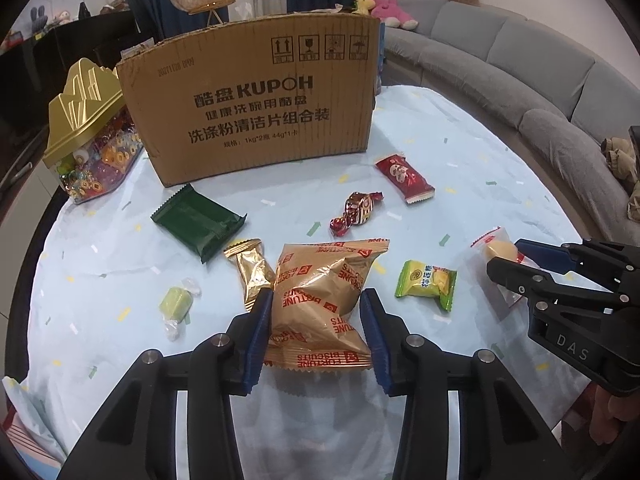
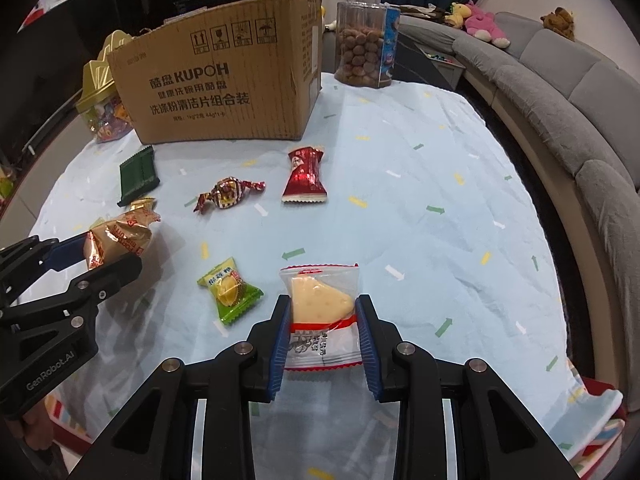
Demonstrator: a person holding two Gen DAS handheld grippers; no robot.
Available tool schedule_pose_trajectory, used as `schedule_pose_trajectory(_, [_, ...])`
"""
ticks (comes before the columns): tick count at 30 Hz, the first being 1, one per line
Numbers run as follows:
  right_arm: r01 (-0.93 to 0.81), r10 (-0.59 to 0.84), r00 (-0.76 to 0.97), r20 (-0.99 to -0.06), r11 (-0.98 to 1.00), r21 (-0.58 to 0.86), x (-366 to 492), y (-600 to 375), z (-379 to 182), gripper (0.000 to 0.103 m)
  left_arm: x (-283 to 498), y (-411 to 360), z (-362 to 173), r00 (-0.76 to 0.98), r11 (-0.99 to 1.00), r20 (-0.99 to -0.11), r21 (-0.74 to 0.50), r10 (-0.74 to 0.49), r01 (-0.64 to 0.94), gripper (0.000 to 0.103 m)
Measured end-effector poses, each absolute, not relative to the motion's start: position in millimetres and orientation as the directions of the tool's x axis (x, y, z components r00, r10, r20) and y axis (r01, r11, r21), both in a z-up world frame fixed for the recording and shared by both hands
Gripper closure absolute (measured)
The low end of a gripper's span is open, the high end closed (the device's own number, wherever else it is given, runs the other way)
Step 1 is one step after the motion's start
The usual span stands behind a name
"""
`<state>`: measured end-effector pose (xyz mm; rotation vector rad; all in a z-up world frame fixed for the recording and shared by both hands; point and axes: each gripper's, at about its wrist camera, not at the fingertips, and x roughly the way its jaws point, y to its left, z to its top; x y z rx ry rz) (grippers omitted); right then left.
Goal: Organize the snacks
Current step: 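Lift both held packets toward the cardboard box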
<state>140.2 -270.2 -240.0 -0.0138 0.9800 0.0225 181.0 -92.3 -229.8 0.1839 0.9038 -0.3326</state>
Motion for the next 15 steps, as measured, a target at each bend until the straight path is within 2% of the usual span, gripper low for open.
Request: schedule_pose_trajectory(15, [-0.027,-0.002,0.598,-0.801,0.999,-0.023,143,-261,-214,0.07,182,-84,-212,0.6,0.948,-0.777,0.012,-0.191,0.318,0.061])
